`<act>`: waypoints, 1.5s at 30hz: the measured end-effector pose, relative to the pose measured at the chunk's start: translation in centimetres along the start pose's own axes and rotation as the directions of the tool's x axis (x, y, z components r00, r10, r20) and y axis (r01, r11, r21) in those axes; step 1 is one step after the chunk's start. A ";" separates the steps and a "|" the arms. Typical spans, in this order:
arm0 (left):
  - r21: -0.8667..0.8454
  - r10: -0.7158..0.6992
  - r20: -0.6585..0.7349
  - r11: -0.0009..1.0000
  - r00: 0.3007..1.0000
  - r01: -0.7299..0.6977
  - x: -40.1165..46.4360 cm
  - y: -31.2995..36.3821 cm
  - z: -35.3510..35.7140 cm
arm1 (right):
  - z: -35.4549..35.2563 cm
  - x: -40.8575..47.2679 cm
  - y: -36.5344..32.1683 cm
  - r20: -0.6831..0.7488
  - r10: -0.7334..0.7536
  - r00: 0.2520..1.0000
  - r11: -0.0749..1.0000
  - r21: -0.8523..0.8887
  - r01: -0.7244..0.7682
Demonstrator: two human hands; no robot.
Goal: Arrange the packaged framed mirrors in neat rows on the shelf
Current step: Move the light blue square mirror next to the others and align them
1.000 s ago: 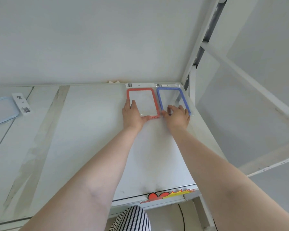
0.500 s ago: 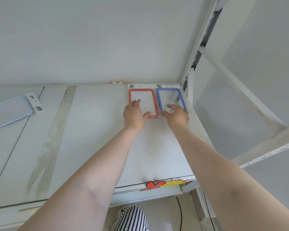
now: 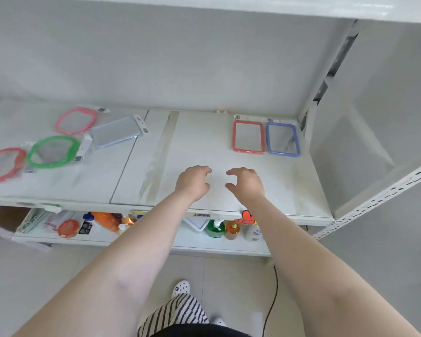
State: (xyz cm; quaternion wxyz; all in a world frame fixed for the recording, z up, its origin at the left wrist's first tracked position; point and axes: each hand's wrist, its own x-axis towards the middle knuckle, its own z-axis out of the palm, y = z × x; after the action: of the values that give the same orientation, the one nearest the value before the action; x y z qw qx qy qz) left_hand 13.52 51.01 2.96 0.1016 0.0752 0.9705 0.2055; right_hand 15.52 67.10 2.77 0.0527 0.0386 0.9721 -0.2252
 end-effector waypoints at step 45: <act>-0.014 -0.054 -0.108 0.999 0.993 0.053 -2.9 -44.1 -17.6 | 21.9 5.6 -38.7 0.021 -0.062 0.998 0.997 -0.045 0.063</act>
State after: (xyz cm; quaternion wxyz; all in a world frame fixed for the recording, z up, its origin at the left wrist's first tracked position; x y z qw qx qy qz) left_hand 7.74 3.83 0.89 0.0547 0.0374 0.9750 0.2119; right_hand 7.99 23.08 -0.69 0.0563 0.0048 0.9772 -0.2049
